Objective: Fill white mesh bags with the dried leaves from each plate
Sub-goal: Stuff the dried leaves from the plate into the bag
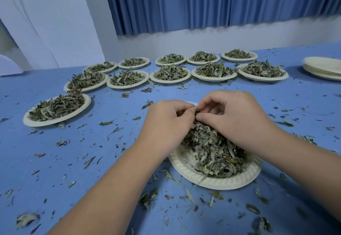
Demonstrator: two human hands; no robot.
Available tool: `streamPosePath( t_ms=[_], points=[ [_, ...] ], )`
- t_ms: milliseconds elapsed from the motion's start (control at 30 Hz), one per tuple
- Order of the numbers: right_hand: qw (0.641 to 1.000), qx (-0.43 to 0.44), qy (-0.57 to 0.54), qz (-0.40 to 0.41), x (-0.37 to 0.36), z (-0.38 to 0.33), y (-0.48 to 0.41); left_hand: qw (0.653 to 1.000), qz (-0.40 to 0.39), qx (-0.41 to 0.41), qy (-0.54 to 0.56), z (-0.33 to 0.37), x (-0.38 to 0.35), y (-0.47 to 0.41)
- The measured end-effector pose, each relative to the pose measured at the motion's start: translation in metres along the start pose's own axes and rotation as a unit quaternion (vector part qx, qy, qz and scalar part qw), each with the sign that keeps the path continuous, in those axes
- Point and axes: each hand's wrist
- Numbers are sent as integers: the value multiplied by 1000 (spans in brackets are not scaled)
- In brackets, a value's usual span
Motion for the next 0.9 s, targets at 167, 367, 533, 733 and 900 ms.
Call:
streamPosePath(
  t_ms=[167,367,533,733,900],
  points=[
    [998,19,47,42,-10,-3,-1,999,-17,16,23,1,0,0],
    [1000,0,-19,-6,0,0,2,997,-4,41,71,2,4,0],
    [1000,0,0,14,-5,0,-2,997,-27,49,55,1,2,0],
    [986,2,156,-62,17,-9,3,998,-8,40,41,-3,3,-2],
    [942,-23,272,-197,17,-18,16,999,-18,30,31,-6,2,-3]
  ],
)
Point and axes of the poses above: each hand's wrist, its own y-axis away from the middle knuckle, its own x-axis out of the back of the hand, z = x × y, and after that the axes turned 4 degrees about x, right-handed
